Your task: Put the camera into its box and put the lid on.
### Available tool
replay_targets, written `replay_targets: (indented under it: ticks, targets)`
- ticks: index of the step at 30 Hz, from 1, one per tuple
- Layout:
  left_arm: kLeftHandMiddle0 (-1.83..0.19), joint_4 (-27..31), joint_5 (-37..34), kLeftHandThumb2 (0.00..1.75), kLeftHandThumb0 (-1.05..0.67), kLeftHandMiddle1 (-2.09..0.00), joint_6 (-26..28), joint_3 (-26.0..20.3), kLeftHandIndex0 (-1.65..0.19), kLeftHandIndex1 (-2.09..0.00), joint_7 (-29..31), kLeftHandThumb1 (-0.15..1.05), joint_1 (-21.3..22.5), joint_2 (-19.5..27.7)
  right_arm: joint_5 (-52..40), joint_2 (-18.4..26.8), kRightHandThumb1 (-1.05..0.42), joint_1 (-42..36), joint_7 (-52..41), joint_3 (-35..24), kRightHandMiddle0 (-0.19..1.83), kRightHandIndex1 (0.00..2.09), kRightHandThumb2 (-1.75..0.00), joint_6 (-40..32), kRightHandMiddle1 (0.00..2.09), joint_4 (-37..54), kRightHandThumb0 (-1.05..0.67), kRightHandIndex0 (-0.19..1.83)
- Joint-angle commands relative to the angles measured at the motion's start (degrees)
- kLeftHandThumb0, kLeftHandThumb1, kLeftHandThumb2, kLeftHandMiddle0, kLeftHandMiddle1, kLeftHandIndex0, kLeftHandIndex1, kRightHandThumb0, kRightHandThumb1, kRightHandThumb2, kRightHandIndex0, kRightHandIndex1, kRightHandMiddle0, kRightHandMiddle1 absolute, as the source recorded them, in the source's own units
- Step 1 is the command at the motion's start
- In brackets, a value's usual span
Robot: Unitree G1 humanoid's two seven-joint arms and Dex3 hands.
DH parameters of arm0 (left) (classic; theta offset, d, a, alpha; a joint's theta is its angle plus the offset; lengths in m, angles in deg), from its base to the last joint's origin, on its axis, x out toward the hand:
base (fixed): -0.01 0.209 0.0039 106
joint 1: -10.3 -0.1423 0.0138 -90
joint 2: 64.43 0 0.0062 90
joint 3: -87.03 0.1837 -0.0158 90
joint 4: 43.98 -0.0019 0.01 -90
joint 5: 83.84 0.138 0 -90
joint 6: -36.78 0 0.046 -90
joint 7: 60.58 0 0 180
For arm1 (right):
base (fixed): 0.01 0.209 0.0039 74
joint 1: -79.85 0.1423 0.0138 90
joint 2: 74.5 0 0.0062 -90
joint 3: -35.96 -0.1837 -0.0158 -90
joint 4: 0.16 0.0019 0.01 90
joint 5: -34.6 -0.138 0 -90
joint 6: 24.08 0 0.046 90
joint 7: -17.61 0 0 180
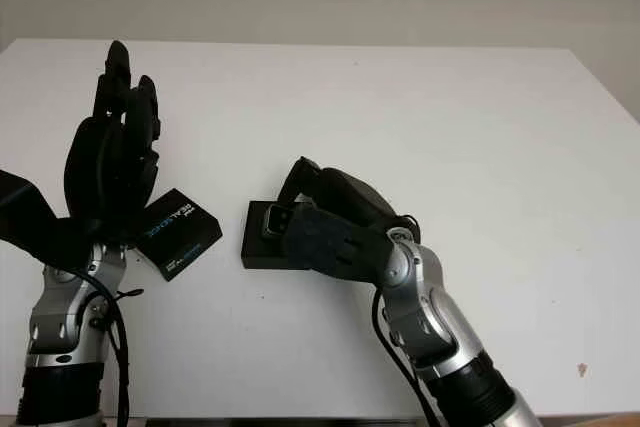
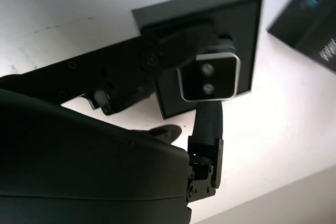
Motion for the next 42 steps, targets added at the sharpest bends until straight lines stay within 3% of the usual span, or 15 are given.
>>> replay_targets:
  ticks: [1, 5, 19, 23, 33, 37, 40, 42]
  targets:
    - [0.19, 0.82, -0.23, 0.4, -0.81, 0.0, -0.29, 0.08, 0.19, 0.0, 0.06, 1.05, 0.8, -0.11, 1.28, 2.06, -1.01, -0.68, -0.46, 0.28, -0.06, 0.03, -0.05, 1.94, 1.22, -0.07, -0.53, 0.19]
    - [0.19, 0.74, -0.3, 0.39, -0.81, 0.0, -0.18, -0.02, 0.19, 0.0, -0.3, 1.05, 0.88, -0.34, 3.76, 3.02, -0.99, -0.96, -0.37, 0.72, -0.07, 0.02, -0.05, 5.08, 0.85, 0.75, -0.58, 0.09]
    - [0.19, 1.12, 0.16, 0.39, -0.8, 0.0, -0.04, 0.21, 0.19, 0.0, 0.07, 1.05, 0.19, 0.08, 5.21, 2.86, -0.96, -0.88, 0.2, -1.75, 0.07, 0.04, -0.05, 10.48, 0.32, 0.39, -0.6, 0.01]
    - [0.19, 1.29, 0.2, 0.4, -0.81, 0.0, 0.1, -0.02, 0.19, 0.0, 0.34, 1.05, -0.02, 0.51, 0.42, -0.29, -0.95, -0.46, 2.4, -5.82, 0.08, 0.05, -0.05, 10.42, 0.26, -0.04, -0.63, 0.02]
    - [0.18, 3.86, -2.19, 0.41, -0.8, -0.01, 1.78, -1.7, 0.19, 0.0, 4.49, 1.05, -1.45, 4.22, -17.67, -7.32, -0.99, 5.54, 5.0, -19.67, 0.18, 0.13, -0.06, 5.52, 0.28, 1.69, -0.57, 0.2]
    - [0.0, 5.21, -2.26, 0.42, -0.75, -0.1, 3.57, -2.76, 0.05, -0.08, 8.68, 1.05, -2.27, 9.6, -21.48, -8.08, -1.0, 7.95, 6.19, -22.53, -0.08, 0.13, -0.05, 5.22, 0.8, -0.03, -0.55, 0.23]
    - [-0.25, 4.99, -0.84, 0.32, -0.69, -0.16, 3.09, -3.97, -0.14, -0.16, 11.88, 1.05, -2.39, 14.73, -26.64, -7.97, -1.02, 9.68, 4.97, -25.22, -0.18, 0.13, -0.06, 3.49, 0.94, -2.38, -0.55, 0.22]
    - [-0.48, 4.27, 1.48, 0.21, -0.55, -0.35, 1.96, -4.57, -0.35, -0.35, 12.9, 1.05, -2.37, 18.05, -29.18, -7.9, -1.03, 10.72, 5.13, -26.95, -0.18, 0.13, -0.06, 1.7, 1.04, -3.67, -0.55, 0.23]
